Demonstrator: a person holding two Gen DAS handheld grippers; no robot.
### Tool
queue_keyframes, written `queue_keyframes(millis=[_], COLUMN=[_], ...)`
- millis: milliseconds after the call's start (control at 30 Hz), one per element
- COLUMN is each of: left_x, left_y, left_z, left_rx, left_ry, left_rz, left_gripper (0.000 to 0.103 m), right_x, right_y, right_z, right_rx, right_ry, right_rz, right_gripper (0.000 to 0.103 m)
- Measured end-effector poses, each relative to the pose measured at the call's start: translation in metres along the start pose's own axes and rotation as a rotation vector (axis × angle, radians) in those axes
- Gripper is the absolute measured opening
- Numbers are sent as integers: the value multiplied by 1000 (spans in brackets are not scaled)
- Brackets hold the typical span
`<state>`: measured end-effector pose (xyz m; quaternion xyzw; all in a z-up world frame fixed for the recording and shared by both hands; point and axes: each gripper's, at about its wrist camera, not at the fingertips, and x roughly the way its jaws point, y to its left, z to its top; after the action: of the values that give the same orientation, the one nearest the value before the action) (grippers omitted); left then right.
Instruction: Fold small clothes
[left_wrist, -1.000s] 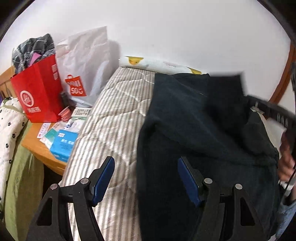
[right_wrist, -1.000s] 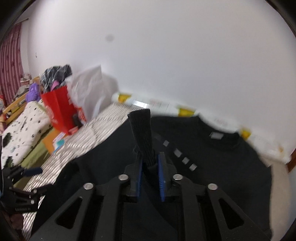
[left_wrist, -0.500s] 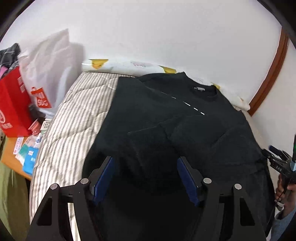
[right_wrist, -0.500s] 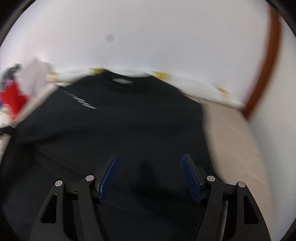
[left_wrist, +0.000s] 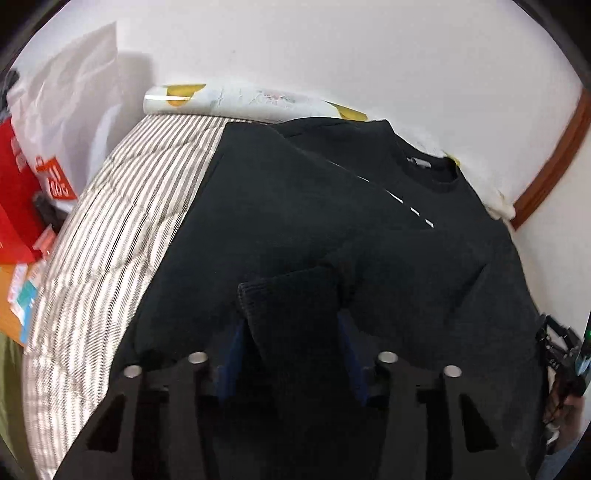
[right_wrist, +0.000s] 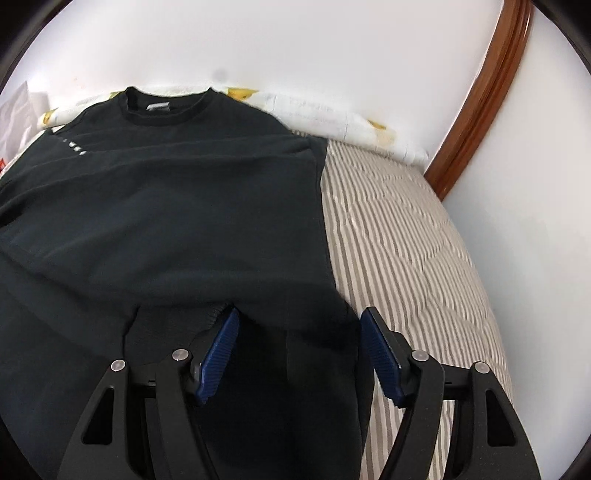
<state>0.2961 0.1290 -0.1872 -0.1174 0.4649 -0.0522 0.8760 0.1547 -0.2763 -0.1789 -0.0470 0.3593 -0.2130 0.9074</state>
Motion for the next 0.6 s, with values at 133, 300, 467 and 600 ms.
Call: queue_keyframes(millis=[133,300,467,600], left_x=[-7,-29,-16,-5], left_y=[-5,-7,8,14], left_z=[3,17,28,21], left_rx=[-6,32,10,13], left_ry=[-22,-106,-62,-28], left_rz=[-9,-5,31,55], left_gripper=[11,9,10,20], right_x=[-9,-37,-30,-41], right_y=[7,0,15,11], right_z=[7,0,-14,-16], right_rx=[-43,-31,-126,-105], right_ry=[-52,-134,-92,-81], right_rz=[35,42,39,83], right_gripper=[8,7,10,18])
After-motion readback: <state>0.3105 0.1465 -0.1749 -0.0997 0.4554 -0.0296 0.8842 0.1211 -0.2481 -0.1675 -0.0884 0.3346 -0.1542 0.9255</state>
